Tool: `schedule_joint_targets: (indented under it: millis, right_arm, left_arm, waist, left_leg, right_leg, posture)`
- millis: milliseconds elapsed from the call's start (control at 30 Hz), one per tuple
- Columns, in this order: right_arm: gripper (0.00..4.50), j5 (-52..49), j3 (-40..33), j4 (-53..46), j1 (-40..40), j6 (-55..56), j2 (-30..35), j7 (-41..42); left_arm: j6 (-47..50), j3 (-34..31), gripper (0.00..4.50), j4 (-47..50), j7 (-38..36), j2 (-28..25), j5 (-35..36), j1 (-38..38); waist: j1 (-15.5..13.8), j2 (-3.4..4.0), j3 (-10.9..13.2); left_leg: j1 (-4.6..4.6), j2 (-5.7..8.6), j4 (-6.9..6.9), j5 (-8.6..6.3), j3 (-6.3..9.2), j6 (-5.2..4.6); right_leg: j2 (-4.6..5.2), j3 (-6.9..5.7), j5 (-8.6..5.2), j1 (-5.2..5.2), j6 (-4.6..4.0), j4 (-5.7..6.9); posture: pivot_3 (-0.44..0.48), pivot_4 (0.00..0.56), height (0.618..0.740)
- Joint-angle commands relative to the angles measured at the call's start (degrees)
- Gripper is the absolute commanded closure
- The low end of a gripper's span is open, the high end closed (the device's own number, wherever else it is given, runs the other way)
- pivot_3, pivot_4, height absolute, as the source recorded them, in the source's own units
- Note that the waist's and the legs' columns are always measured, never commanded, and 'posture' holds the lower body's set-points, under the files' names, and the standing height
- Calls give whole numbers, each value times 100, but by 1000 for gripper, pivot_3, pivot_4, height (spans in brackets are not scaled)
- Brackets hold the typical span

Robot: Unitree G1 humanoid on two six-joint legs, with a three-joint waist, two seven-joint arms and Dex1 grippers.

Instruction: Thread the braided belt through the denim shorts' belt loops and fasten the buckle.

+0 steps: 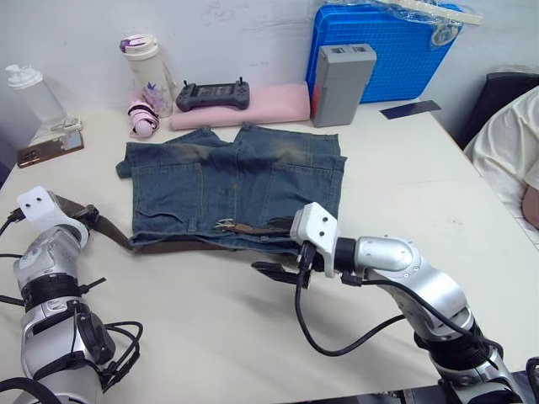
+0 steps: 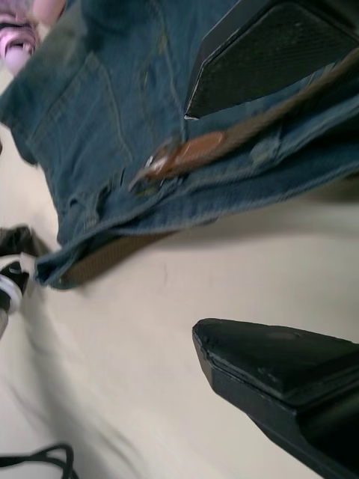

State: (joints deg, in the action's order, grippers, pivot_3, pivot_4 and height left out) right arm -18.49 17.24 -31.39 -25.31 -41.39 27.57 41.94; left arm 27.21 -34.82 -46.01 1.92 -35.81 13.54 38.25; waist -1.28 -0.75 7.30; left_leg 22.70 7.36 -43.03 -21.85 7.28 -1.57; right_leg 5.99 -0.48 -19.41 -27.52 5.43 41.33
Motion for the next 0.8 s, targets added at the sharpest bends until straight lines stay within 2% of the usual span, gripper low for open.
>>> schedule_joint_targets:
  millis: [33, 167, 200, 400, 533, 600, 733, 800]
  right_arm:
    - [0, -79, -126, -228, -102, -38, 22, -55]
    - [0, -119, -299, -184, -168, -79, 87, -66]
    - [0, -94, -323, -138, -208, -77, 97, -99]
    - [0, -50, -604, 62, -253, 3, 457, -9]
    - [0, -94, -780, 36, -224, -66, 622, -73]
    - [0, -171, -888, 38, -303, -146, 666, -78]
    - [0, -213, -1072, 235, -440, -94, 669, -64]
    - [0, 133, -935, 367, -373, 165, 843, -78]
  left_arm:
    - [0, 213, 1972, -377, -97, 165, -8, -195]
    - [-61, 316, 3661, -213, -230, 289, 79, -186]
    - [-186, 388, 3912, -130, -377, 324, 88, -177]
    - [-1040, 318, 3912, 477, -1463, 674, 617, -135]
    - [-1436, 338, 3912, 1727, -2404, 912, 1147, -487]
    - [-1477, 289, 3912, 2658, -2774, 1070, 1623, -656]
    - [-1281, 636, 3912, 4146, -3414, 1137, 2162, -1000]
    - [-1041, 980, 3912, 4669, -3696, 1026, 2210, -1200]
  waist:
    - [-8, 1, 0]
    - [-37, 0, 0]
    - [-36, 0, 0]
    - [-106, -8, 5]
    - [-26, -32, 19]
    - [0, -43, 25]
    - [32, -54, 33]
    - [26, -53, 33]
  left_leg:
    - [0, 1, 0, 0, 0, 0]
    - [0, 10, -7, 0, 1, -6]
    - [0, 12, -7, 0, 0, -8]
    - [11, 12, -13, 2, 6, -10]
    - [35, 8, -12, 0, 9, -13]
    - [44, 5, -11, 0, 14, -14]
    - [50, 2, -11, -3, 16, -18]
    - [46, 2, -9, -3, 16, -19]
  right_leg:
    - [0, 1, 0, -1, 0, 1]
    - [8, 1, 0, 6, 1, 0]
    - [11, 1, 1, 7, 1, 0]
    - [13, -7, 1, 5, 1, -5]
    - [12, -11, 2, -9, 3, -24]
    - [10, -19, 2, -11, 4, -35]
    - [10, -25, 3, -9, 4, -51]
    - [10, -25, 3, -5, 5, -52]
  posture:
    - [0, 150, 676]
    - [0, 150, 676]
    - [0, 150, 676]
    - [0, 150, 676]
    - [0, 150, 676]
    - [0, 150, 676]
    - [0, 150, 676]
    - [0, 150, 676]
